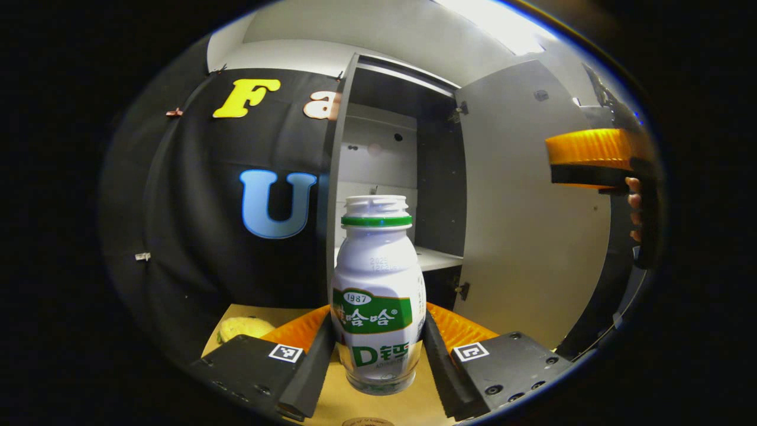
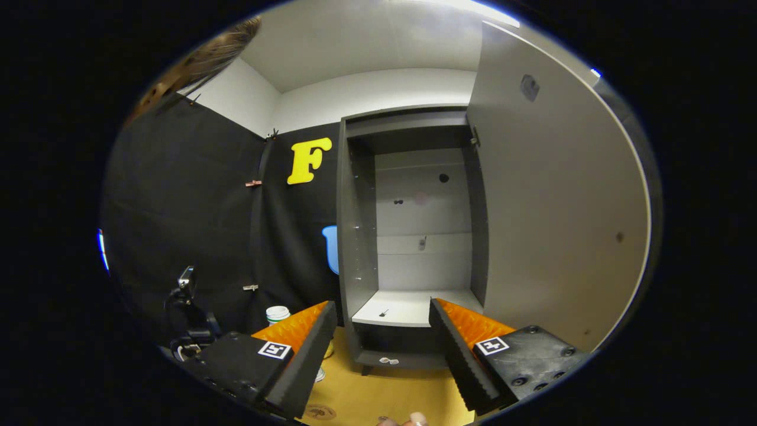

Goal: Open the cabinet door with the right hand, grasp the bottle in the cabinet with the left hand and place it on the coaster, then close the cabinet door with the right hand.

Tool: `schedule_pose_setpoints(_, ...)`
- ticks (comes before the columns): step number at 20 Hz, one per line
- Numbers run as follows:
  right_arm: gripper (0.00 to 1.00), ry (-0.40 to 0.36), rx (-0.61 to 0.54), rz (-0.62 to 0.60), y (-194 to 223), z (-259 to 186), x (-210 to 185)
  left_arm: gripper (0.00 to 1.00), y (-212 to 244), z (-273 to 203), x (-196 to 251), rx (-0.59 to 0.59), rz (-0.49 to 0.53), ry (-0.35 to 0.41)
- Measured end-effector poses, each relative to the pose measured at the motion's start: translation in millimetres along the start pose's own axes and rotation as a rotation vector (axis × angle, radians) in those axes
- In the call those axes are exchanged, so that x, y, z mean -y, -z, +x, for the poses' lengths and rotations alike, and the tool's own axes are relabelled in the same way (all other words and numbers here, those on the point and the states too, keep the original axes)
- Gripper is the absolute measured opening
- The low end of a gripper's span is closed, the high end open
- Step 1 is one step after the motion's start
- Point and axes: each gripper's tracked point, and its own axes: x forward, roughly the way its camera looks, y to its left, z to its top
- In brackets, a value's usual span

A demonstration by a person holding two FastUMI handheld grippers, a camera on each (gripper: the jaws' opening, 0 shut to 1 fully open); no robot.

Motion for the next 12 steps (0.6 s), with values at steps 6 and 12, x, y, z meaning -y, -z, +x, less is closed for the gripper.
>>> schedule_pose_setpoints(6, 0.97, -0.046, 0.075, 0.045, 34, 43, -14, 0.77, 82, -22, -18, -0.02, -0.034, -0.102)
schedule_pose_setpoints(12, 0.98, -0.058, -0.033, -0.014, 112, 62, -25, 0.78, 160, -31, -15, -0.047, 0.041, -0.108)
